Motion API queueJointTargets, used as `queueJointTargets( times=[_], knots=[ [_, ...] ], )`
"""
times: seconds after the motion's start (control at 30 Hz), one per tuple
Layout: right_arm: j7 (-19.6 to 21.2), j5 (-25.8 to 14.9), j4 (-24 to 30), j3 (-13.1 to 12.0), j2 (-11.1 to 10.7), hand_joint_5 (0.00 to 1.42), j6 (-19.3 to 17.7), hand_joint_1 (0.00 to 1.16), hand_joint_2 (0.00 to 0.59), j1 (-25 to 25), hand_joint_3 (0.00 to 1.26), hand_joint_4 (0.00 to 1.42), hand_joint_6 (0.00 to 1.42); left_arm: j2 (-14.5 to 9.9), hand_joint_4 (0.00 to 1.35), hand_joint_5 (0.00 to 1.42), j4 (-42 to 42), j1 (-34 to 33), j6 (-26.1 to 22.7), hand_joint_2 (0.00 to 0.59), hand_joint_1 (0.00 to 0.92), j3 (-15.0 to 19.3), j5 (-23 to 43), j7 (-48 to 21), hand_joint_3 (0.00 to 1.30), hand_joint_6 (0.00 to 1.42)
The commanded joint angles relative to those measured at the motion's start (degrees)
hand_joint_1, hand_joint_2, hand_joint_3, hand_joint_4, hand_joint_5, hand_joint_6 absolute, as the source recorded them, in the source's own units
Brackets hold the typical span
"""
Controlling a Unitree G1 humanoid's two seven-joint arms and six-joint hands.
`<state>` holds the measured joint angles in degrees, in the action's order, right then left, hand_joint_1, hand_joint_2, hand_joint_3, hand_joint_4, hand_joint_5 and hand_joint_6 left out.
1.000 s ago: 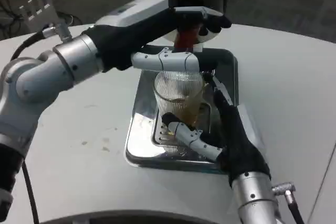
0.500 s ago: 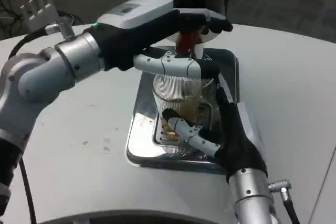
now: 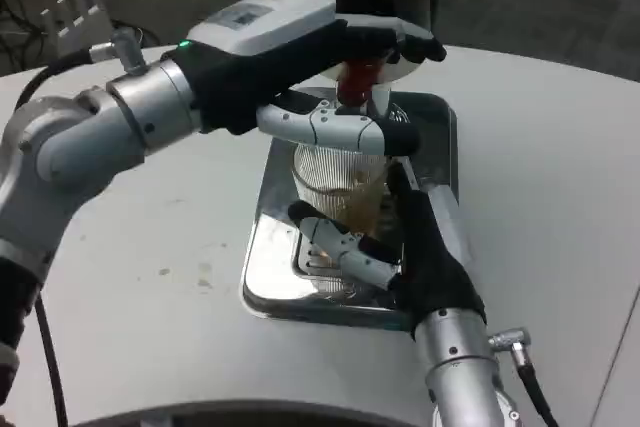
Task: Grasp the cup under the faucet to collect the drink, then remove the cup.
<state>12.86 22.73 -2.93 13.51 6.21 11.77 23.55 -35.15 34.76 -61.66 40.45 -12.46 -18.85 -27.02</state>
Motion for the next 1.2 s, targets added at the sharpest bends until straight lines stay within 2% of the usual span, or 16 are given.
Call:
queueJointTargets(
  times=[0.03,0.47,0.67,0.87,1.2],
  knots=[
    [0.9,-0.1,-1.4,0.0,0.8,0.00,-0.4,0.62,0.188,0.5,0.00,0.00,0.00,-1.1,0.23,0.26,0.9,0.6,0.3,0.098,0.000,-1.9,-3.0,-1.0,0.27,0.28],
    [2.4,0.2,-2.2,0.3,1.5,0.00,0.0,0.62,0.188,0.8,0.00,0.00,0.00,-0.9,0.23,0.26,1.1,0.1,1.0,0.098,0.000,-2.5,-4.2,-0.7,0.27,0.28],
    [4.4,0.9,-2.5,1.2,2.5,0.00,0.7,0.62,0.187,0.6,0.00,0.00,0.00,-1.2,0.23,0.26,0.1,0.3,0.8,0.098,0.000,-2.5,-3.9,-0.9,0.27,0.28],
    [4.8,0.7,-2.0,1.6,2.6,0.00,0.9,0.62,0.190,0.1,0.00,0.00,0.00,-1.6,0.23,0.26,-0.7,0.6,0.4,0.103,0.000,-2.4,-3.7,-1.2,0.27,0.28],
    [9.0,1.1,-3.0,2.2,3.9,0.00,3.2,0.62,0.194,1.1,0.00,0.00,0.00,-1.4,0.23,0.26,-2.3,1.1,-0.6,0.109,0.000,-2.6,-3.3,-1.5,0.27,0.28]
  ],
)
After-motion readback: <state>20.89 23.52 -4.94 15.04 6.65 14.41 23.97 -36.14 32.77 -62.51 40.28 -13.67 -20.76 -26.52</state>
